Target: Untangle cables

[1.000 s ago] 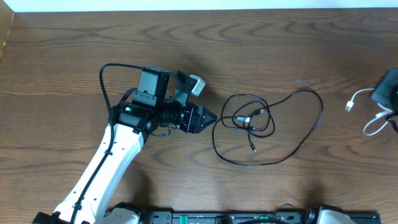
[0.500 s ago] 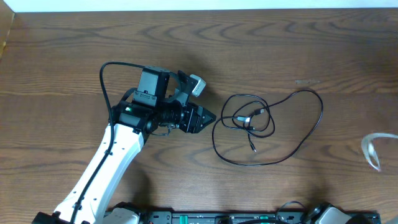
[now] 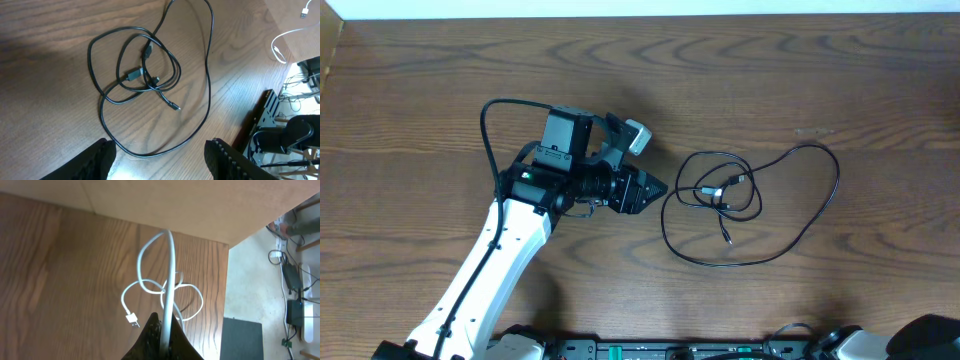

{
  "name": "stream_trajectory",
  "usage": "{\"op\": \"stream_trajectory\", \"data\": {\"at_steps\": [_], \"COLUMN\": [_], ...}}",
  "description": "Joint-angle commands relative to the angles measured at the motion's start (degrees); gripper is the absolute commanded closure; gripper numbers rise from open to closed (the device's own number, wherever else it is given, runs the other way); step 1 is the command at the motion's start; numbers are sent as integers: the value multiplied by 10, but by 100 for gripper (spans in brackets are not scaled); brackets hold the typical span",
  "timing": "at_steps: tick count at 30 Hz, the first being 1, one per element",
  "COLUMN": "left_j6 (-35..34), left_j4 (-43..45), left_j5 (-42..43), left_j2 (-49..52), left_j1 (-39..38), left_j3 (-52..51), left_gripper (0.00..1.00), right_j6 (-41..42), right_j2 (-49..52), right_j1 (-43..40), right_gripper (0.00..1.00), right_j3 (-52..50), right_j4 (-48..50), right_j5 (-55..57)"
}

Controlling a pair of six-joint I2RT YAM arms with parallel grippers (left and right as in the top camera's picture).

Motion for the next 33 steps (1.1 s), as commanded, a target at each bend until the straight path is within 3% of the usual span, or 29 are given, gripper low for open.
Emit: {"op": "stream_trajectory", "data": {"at_steps": [1,8,14,25,33], "left_j6": [6,6,6,6,7], "left_j4": [4,14,12,12,14], "left_j5": [-5,-5,-5,-5,-5], "left_j2": [-4,-4,-4,-4,-4], "left_j1": [-1,-1,-1,-1,-1], "left_j3": [-3,-3,-3,-3,-3], "left_gripper": [38,38,38,38,38], "right_j6": [7,2,48,75,83], "right_j2": [30,96,174,186,186], "right_j1": [-14,-17,-44,-111,-145], "right_gripper": [99,99,99,99,98], "right_j3": [4,4,-12,-142,-172], "right_j4": [17,31,6,93,133], "right_j5": [9,9,9,-22,-30]}}
